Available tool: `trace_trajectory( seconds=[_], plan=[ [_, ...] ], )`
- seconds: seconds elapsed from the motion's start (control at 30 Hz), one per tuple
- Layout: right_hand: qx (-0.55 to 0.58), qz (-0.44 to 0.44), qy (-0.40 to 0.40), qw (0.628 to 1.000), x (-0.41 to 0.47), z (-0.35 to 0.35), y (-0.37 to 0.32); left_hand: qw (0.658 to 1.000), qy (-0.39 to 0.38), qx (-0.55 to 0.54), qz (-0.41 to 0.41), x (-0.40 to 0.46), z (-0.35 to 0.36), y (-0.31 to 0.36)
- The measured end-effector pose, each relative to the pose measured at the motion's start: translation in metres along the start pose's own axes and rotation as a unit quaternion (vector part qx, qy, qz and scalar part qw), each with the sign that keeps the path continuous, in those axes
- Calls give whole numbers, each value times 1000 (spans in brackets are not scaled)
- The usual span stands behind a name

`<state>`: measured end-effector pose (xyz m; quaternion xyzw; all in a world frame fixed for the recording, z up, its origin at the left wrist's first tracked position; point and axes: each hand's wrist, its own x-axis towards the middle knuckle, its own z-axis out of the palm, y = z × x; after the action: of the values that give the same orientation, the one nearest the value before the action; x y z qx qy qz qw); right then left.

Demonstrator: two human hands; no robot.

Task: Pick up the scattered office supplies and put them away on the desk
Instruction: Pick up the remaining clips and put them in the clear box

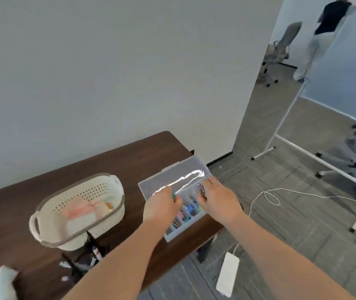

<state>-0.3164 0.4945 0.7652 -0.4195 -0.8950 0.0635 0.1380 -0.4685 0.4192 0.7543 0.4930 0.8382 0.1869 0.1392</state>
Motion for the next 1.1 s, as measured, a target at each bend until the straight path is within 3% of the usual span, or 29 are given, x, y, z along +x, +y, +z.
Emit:
trace_trajectory(
  seconds=[0.2,0.47,0.7,0.93,1.1],
  plan=[
    [-10,-74,-124,989,53,47,20,999,-29,4,-35,25,37,-12],
    [4,-215,-221,951,88,83,54,993,-50,20,-108,48,73,-2],
    [8,-299,-238,924,97,92,61,990,-52,36,-123,52,85,3],
    [36,-318,-240,917,94,90,77,997,-20,43,-65,51,87,-6],
    [26,-312,-202,928,83,85,84,994,-9,108,-17,37,81,0]
  ],
)
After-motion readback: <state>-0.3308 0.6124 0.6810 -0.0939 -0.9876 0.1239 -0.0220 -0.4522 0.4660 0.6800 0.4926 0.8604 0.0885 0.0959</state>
